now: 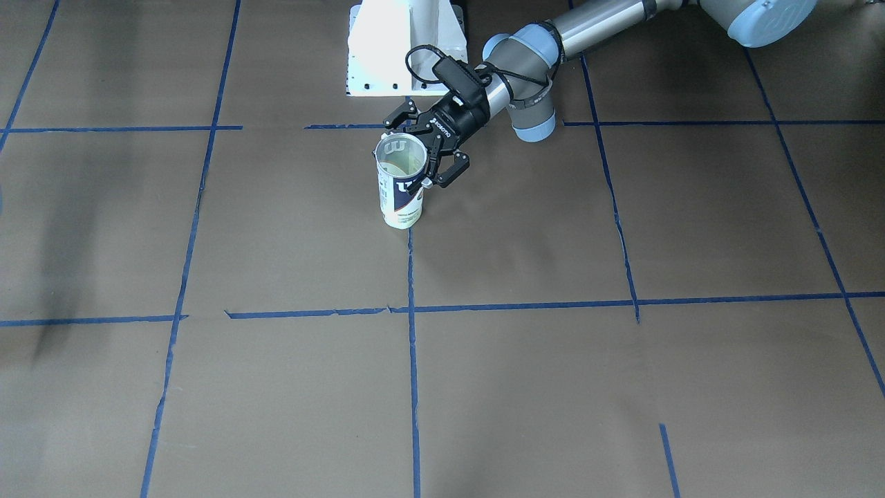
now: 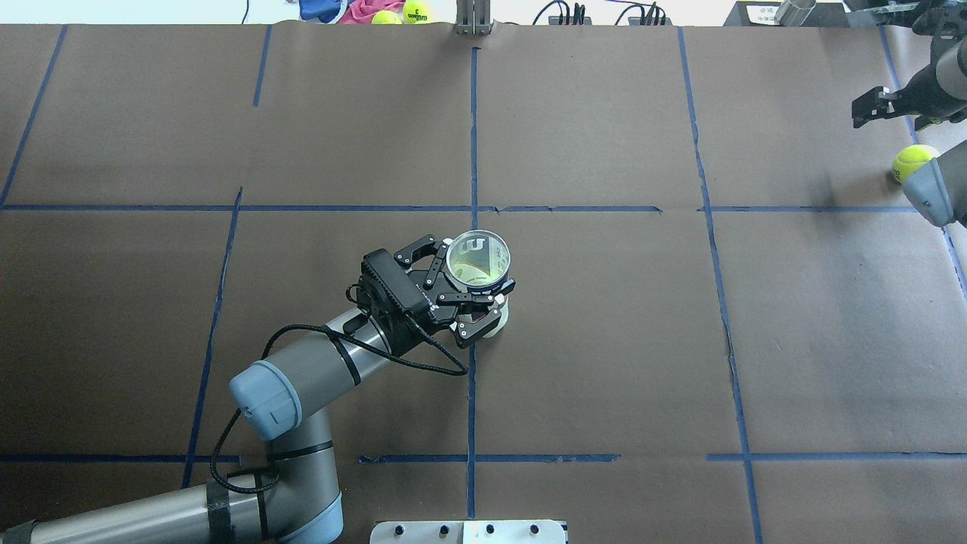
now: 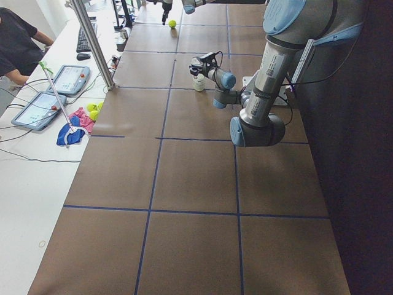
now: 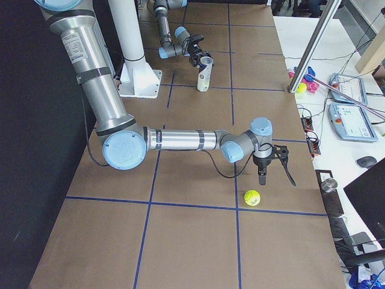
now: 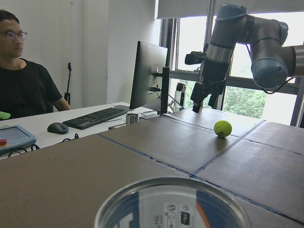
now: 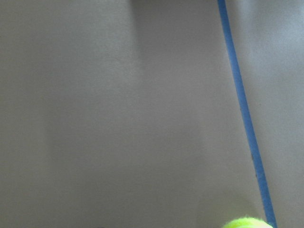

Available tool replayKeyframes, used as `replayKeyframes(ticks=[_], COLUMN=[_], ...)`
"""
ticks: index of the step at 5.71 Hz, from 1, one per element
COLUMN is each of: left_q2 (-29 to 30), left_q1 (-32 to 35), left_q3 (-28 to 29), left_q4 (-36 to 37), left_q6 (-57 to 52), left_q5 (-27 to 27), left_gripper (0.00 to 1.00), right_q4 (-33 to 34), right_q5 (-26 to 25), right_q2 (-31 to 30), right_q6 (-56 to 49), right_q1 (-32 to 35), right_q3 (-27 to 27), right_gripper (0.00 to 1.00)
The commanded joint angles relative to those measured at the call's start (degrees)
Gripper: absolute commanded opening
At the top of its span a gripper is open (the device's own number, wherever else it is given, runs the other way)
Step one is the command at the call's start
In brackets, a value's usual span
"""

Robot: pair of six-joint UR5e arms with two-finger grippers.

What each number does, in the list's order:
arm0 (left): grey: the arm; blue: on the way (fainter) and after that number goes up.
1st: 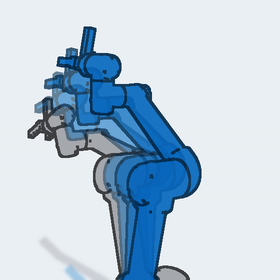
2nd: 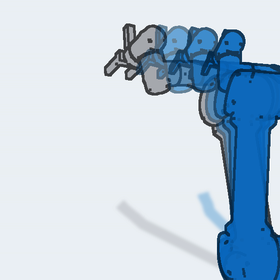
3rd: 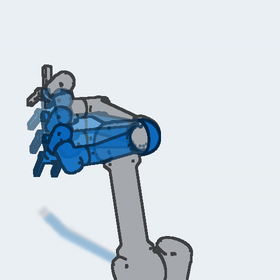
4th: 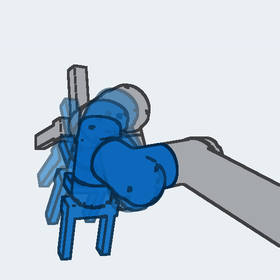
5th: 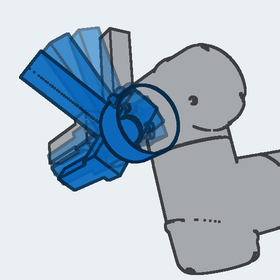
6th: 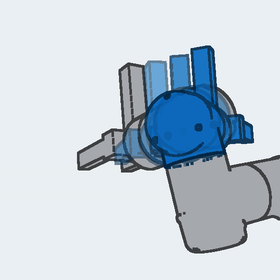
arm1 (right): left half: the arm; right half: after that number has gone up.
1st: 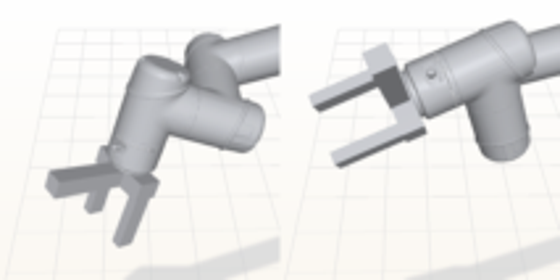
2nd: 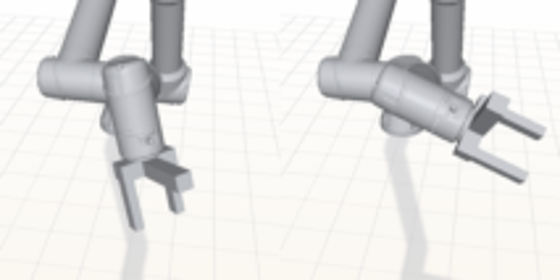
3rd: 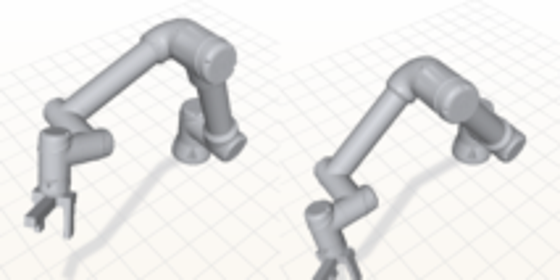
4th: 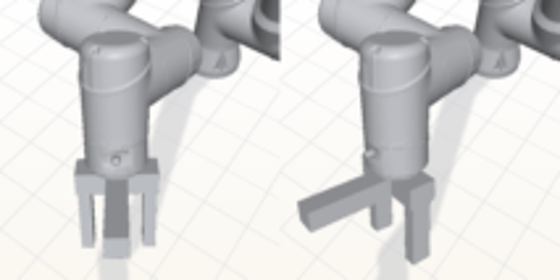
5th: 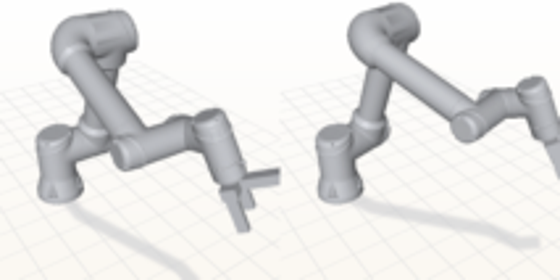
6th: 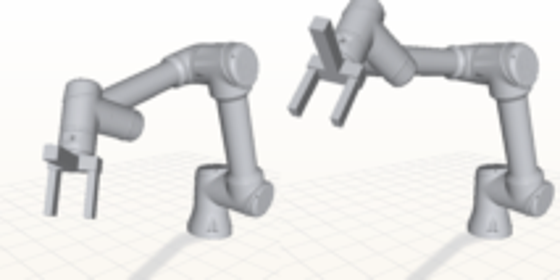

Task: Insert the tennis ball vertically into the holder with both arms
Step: 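Move the right gripper to the farther tennis ball and grasp it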

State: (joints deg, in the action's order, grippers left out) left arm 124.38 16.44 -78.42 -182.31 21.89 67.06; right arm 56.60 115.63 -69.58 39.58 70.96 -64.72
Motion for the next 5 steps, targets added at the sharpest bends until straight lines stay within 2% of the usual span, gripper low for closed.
replayKeyframes(ticks=[1, 5], left_q2=[0.0, 0.0], left_q1=[0.0, 0.0], left_q3=[-0.1, -0.2], left_q4=[-0.1, -0.1], left_q6=[0.0, 0.0], left_q5=[0.0, 0.1], left_gripper=[0.87, 0.87], right_q4=[-3.1, -1.3], right_q5=[-3.6, -6.6], right_q2=[-0.6, -2.1], right_q6=[-0.4, -1.3], right_q1=[0.1, -2.8], right_q3=[4.3, 4.4], right_gripper=[0.98, 0.98])
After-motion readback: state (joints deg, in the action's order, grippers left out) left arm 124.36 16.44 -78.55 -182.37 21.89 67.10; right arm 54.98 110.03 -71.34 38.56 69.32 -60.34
